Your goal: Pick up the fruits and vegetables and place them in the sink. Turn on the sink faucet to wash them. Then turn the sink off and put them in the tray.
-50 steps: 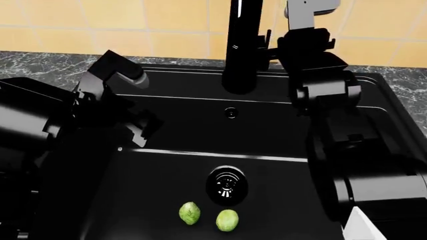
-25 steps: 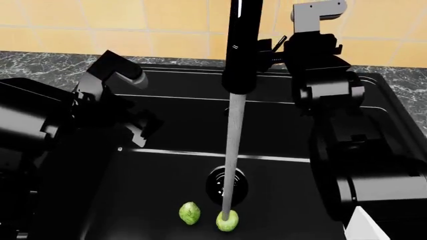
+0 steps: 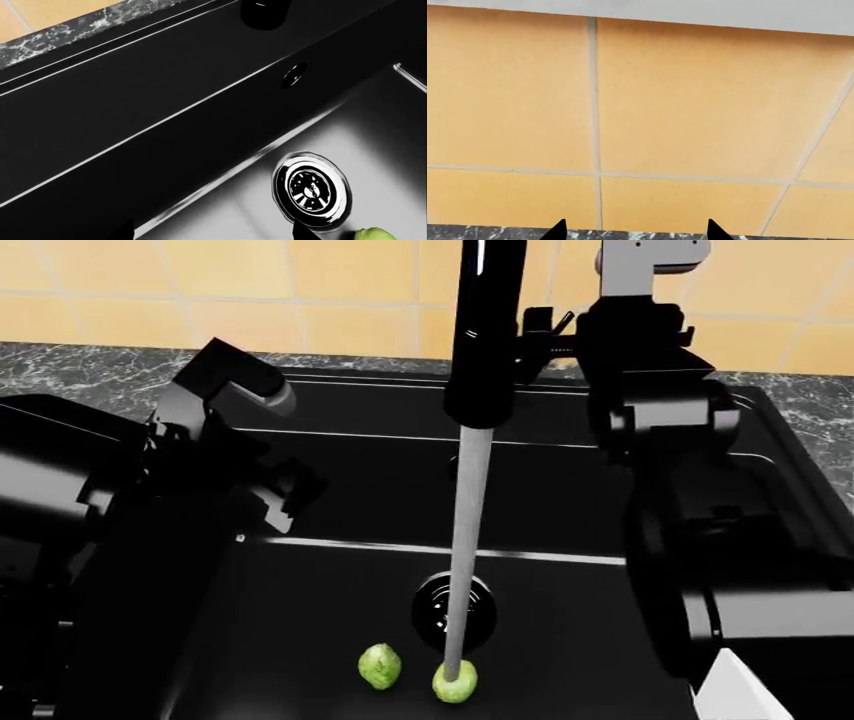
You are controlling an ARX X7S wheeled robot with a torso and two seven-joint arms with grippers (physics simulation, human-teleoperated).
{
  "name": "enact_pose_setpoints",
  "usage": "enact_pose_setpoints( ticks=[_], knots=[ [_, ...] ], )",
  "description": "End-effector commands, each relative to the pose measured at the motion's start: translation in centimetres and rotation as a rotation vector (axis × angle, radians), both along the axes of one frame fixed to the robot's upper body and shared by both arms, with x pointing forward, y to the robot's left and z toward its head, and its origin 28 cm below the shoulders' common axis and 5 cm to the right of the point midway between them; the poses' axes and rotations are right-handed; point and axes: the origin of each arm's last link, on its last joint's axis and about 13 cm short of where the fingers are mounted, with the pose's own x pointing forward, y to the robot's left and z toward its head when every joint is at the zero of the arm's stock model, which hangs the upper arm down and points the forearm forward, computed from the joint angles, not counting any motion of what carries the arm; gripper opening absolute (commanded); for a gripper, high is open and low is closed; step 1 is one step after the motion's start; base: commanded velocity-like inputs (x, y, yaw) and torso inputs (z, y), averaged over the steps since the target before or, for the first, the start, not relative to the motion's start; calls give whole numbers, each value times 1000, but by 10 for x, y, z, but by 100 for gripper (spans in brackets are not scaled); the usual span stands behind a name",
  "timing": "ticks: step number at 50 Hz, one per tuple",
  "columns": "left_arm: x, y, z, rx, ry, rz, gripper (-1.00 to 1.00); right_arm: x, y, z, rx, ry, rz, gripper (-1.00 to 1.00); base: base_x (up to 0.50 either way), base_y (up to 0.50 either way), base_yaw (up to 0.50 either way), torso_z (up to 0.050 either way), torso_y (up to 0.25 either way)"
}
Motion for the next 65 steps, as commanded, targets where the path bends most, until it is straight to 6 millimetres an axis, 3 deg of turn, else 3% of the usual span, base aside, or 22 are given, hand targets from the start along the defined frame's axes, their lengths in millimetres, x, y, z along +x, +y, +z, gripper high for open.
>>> enact_pose_setpoints(
  ticks=[1, 27, 47, 65],
  knots=[
    [0, 0, 0, 0, -1, -1, 100, -1, -15, 9, -57, -24, -78, 100, 0, 0, 0, 0, 0],
    [0, 0, 3, -13, -8, 1, 100, -4, -42, 39, -38, -99, -118, 100, 0, 0, 0, 0, 0],
    [0, 0, 4, -10, -11, 4, 100, -16, -52, 22, -18, -76, -138, 100, 0, 0, 0, 0, 0],
    [0, 0, 3, -14, -12, 6, 100, -9, -54, 2, -7, -20, -155, 100, 0, 0, 0, 0, 0]
  ],
)
